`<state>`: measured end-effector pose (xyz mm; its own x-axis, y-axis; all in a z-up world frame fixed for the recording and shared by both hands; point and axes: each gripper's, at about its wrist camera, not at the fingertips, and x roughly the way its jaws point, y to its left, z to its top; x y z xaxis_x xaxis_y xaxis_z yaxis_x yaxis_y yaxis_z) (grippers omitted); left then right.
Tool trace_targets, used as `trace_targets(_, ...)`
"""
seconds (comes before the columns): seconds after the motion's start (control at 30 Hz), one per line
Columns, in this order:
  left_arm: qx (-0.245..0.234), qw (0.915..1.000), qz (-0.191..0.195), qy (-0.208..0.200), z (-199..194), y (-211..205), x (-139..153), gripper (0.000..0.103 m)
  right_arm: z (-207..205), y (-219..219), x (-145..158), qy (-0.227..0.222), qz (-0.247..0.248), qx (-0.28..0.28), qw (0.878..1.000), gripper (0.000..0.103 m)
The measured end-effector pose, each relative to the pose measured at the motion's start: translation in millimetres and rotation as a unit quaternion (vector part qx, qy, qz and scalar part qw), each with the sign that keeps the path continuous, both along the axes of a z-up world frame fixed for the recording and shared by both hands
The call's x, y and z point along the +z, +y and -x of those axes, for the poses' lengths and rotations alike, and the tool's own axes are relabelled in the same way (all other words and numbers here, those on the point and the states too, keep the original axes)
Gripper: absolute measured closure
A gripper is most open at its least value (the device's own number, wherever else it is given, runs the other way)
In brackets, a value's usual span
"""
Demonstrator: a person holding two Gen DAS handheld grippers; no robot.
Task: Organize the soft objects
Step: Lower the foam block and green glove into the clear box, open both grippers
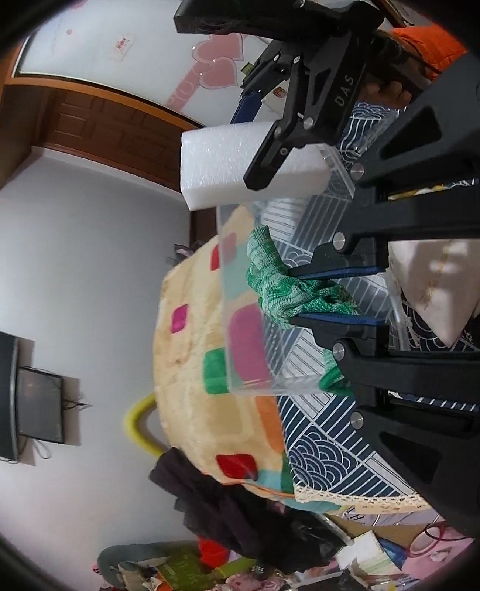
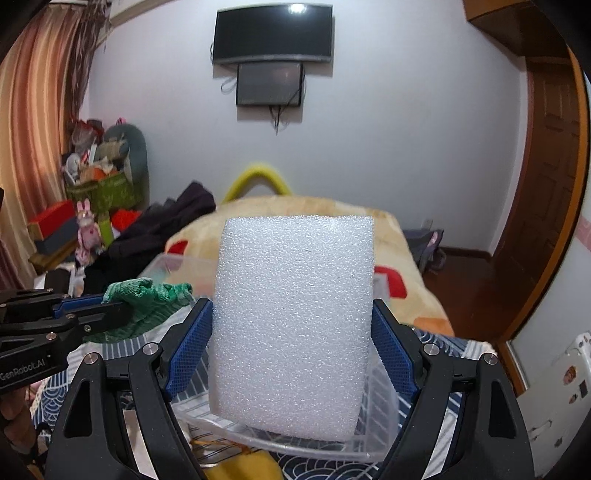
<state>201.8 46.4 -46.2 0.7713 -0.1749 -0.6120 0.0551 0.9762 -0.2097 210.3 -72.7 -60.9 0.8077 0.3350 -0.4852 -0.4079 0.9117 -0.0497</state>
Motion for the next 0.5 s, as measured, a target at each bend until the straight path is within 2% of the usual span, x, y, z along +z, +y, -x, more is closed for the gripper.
trace_targets(0.17,0.001,0.9995,-0.029,0.016,-10.2,-7.0,-11.2,0.087,-13.8,1.6,-13.5,0.052,0.016,0.013,0.998,0.021)
trace_targets(0.33,-0.001,0.9982,-0.053,0.028,-14.4,-15.1,-18.2,0.085,-19.1,1.2,-19.5,0.08,0.028,0.019,0.996,0.021)
trace_targets(0.43,-0.001,0.998,-0.055,0.032,-14.4,-16.1,-19.2,0.075,-21.1,-1.6,-17.7,0.086,0.03,0.02,0.996,0.021)
trace_targets(0.5,-0.002,0.998,-0.055,0.031,-13.4,-15.7,-17.5,0.063,-21.0,-1.7,-15.9,0.088,0.029,0.024,0.995,0.019)
